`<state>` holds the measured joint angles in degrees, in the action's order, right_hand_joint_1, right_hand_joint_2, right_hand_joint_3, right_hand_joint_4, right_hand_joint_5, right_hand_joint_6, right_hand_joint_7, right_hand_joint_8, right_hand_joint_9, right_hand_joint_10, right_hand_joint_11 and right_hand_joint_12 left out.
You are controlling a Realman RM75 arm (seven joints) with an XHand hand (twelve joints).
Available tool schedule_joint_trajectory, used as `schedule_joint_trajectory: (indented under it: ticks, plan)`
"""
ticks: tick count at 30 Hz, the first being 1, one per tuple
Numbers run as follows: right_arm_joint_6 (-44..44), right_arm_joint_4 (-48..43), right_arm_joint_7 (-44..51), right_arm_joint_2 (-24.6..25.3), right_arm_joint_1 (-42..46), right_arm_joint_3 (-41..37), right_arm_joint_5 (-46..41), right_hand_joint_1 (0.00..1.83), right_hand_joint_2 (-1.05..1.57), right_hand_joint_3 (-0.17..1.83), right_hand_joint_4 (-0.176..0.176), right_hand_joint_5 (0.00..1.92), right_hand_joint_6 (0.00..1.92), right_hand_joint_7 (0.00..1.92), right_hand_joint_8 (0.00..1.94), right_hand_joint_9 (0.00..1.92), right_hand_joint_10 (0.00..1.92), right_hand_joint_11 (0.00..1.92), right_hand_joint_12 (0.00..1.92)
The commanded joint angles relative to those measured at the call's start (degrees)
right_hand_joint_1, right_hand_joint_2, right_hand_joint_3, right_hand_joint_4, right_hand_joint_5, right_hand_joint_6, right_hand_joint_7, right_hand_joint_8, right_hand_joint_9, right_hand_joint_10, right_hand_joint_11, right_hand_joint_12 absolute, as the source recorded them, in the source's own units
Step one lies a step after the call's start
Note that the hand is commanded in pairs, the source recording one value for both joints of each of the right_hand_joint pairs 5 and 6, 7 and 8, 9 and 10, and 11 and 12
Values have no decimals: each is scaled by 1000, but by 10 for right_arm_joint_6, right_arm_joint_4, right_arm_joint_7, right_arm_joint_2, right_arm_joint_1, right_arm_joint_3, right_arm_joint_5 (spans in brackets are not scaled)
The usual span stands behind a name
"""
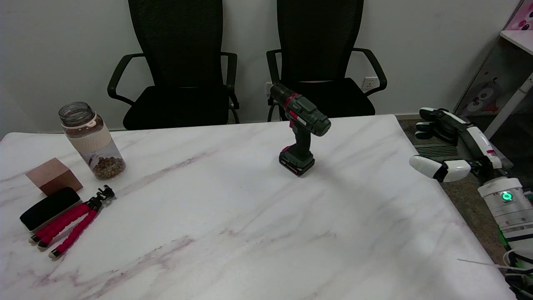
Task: Pick up the power screwdriver.
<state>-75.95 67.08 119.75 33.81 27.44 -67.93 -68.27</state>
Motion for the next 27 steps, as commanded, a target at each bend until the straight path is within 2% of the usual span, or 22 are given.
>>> schedule_joint_trajectory:
  ticks: [1,18,27]
  plan:
    - [-71,-52,-173,19,5,18,-45,909,111,822,-164,361,361,361,361,532,532,630,630]
    - [-82,-50,-203,31,-23,28,-47,860,142,837,-147,362,362,362,362,537,537,643,643]
    - [-65,-45,-203,76,-88,98,-39,847,156,827,-130,362,362,362,362,528,528,627,627]
